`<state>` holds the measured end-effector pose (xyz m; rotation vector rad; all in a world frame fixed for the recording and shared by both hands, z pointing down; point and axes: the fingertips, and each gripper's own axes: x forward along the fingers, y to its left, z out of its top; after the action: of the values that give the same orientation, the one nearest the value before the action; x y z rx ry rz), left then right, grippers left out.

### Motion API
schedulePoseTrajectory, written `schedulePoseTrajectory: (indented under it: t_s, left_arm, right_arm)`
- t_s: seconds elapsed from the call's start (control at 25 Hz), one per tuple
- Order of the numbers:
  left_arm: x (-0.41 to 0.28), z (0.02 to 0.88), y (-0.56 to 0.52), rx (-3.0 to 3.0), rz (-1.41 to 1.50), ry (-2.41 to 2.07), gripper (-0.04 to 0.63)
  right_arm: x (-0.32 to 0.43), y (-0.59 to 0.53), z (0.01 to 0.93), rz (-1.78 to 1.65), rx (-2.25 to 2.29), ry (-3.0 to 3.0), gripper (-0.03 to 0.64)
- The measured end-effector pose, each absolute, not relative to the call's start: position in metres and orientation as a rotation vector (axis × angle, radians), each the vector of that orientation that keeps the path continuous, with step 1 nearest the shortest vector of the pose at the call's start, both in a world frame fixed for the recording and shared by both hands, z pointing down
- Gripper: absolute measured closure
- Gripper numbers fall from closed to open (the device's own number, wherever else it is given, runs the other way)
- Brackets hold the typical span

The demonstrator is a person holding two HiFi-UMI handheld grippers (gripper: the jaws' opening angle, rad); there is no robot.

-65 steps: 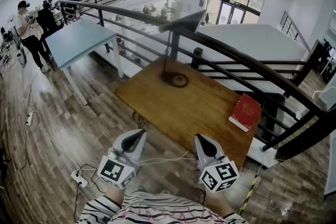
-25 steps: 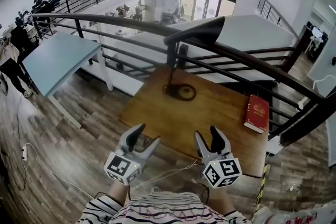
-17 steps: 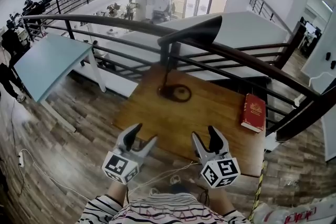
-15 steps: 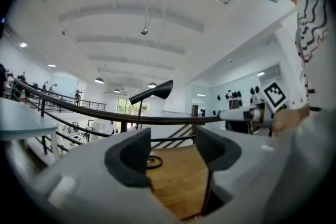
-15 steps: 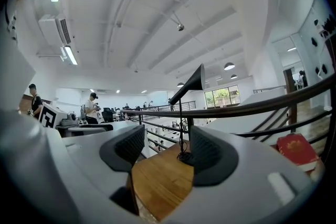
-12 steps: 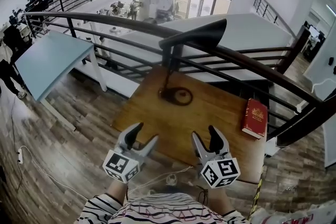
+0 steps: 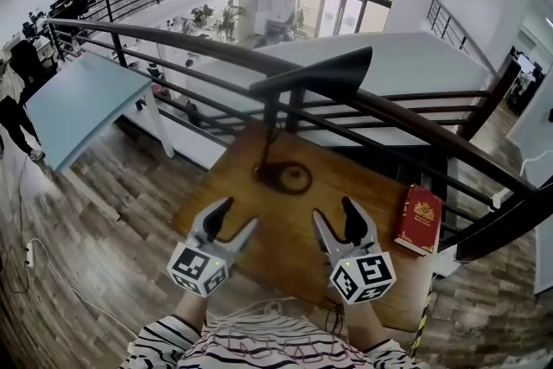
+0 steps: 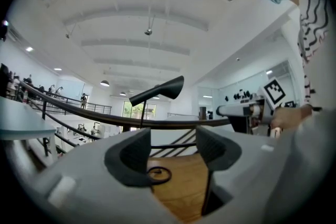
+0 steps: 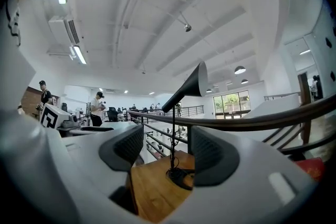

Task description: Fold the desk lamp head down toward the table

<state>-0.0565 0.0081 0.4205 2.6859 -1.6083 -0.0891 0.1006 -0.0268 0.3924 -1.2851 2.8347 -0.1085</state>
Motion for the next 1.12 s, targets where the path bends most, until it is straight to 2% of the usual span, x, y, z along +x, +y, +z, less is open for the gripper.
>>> schedulePoseTrajectory:
  t_s: [0.48, 1.12]
  left_arm:
    - [-0.041, 0.427, -0.063, 2.663, -0.084, -1.663, 0.331]
    - [-0.081, 0.408, -0.173, 2.801, -0.063, -1.448, 0.331]
  right_arm:
    - [0.109, -0.094, 0.376, 0.010, -1.185, 2.922, 0.330]
    - [0.072, -0.176, 0.288, 0.327, -1.373, 2.785, 0.321]
